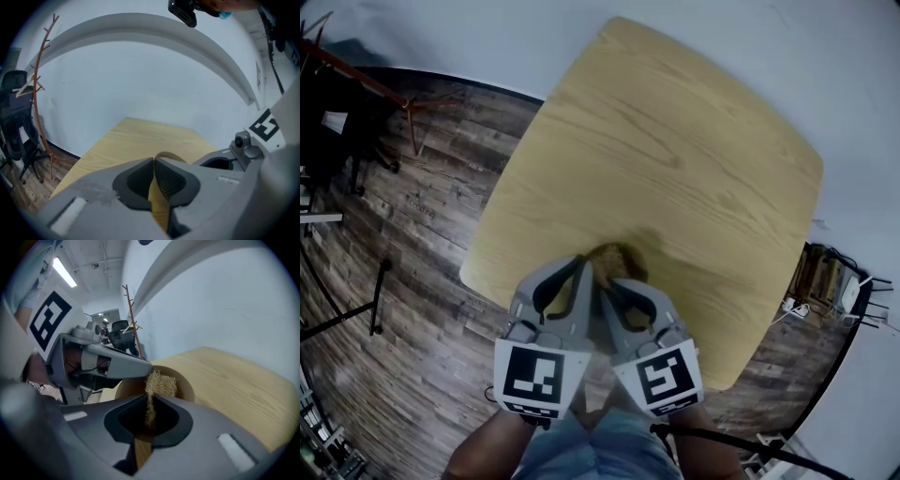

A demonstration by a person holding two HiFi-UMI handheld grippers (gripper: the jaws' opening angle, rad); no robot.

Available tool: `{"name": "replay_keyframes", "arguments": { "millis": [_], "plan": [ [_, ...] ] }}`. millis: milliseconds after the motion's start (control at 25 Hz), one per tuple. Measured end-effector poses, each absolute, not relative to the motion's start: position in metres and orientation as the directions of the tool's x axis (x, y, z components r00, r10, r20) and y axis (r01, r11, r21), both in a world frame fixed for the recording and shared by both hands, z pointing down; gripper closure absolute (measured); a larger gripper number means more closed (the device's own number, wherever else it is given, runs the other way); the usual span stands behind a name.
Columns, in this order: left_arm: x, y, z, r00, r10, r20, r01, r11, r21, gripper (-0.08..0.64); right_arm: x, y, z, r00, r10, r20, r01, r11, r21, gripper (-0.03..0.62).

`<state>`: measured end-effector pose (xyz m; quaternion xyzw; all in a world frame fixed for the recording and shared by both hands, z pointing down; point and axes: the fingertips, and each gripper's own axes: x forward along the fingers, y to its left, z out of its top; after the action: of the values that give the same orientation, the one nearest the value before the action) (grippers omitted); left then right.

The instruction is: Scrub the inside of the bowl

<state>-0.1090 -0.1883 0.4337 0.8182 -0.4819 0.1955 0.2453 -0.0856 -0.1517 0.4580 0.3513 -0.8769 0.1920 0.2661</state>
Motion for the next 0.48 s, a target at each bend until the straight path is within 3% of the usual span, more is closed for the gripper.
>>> {"name": "replay_keyframes", "arguments": {
  "millis": [480],
  "plan": [
    [-0.113, -0.191, 0.438, 0.451, -0.692, 0.564, -0.889, -0.407, 0.212, 0.528, -0.098, -0.135, 0.453, -0.696, -0.351, 0.626, -0.602, 0.761, -0.242, 0.565]
  ]
}}
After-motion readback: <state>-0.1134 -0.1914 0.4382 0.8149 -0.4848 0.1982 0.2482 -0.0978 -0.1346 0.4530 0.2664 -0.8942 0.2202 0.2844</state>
